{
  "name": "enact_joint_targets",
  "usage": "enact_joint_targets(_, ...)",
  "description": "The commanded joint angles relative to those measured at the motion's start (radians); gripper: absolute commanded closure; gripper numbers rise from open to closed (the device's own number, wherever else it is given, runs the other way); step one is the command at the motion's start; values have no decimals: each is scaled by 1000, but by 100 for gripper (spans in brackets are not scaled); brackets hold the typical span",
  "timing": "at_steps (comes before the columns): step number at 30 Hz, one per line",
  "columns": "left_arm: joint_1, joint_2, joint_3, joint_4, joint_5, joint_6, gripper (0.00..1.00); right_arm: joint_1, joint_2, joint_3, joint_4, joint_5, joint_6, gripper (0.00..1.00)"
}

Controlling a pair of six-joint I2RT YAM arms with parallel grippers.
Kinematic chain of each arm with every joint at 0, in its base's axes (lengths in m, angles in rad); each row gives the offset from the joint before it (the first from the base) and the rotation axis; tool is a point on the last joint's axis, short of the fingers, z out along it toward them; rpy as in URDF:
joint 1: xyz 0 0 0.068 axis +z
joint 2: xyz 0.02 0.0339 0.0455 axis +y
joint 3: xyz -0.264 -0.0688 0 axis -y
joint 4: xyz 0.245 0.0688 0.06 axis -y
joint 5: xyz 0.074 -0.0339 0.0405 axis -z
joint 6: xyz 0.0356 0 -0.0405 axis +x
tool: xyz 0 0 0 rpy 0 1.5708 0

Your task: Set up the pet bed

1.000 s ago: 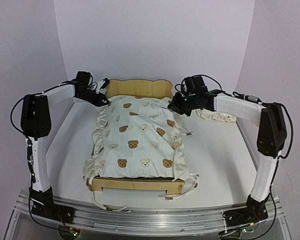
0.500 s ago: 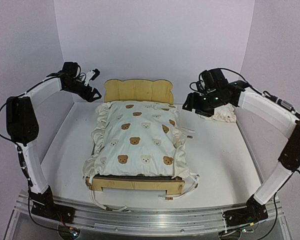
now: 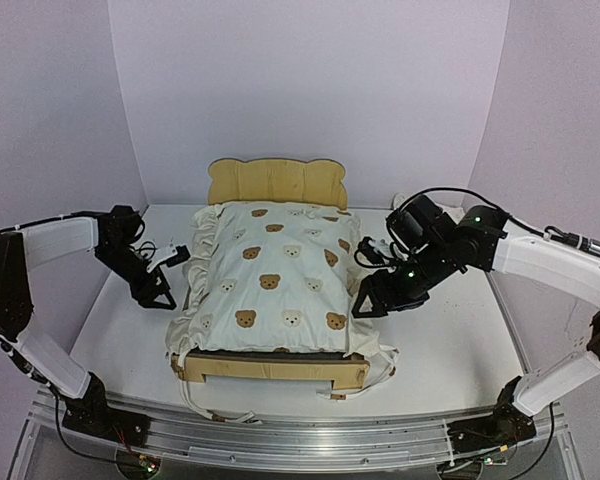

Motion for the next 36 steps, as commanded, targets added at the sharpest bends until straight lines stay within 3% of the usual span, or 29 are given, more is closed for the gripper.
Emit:
enact_joint_targets(1,-32,-92,-119,29,23,130,35,37,-24,-89,13,-122,48,31)
enact_joint_targets(4,-121,-100,-180,66,26,88,37,42,-14,-129,28,-146,46,30)
enact_joint_targets(12,-374,-98,-216,149,87,-96,39,4,21,-81,-9,12,122,25)
enact_joint_targets(18,-603,51,-2,251,86,-283,39,-172,8,-17,-130,132,206,24)
enact_joint_targets(22,-696,161,192,201,102,-311,36,-269,-1,46,-221,215,199,21)
enact_joint_targets(25,-698,178,258,117,131,-248,33,-305,4,82,-287,242,179,20)
enact_joint_targets(28,-666,140,276,-40,154,-74,28,-315,-2,90,-325,268,160,20)
enact_joint_targets(31,-476,140,387,-194,309,42,26,-321,-17,82,-337,285,156,20)
enact_joint_targets(33,-336,164,486,-184,381,26,26,-324,-28,73,-340,293,157,20)
enact_joint_targets(36,-215,209,592,38,350,-160,23,-331,-41,66,-348,305,164,19)
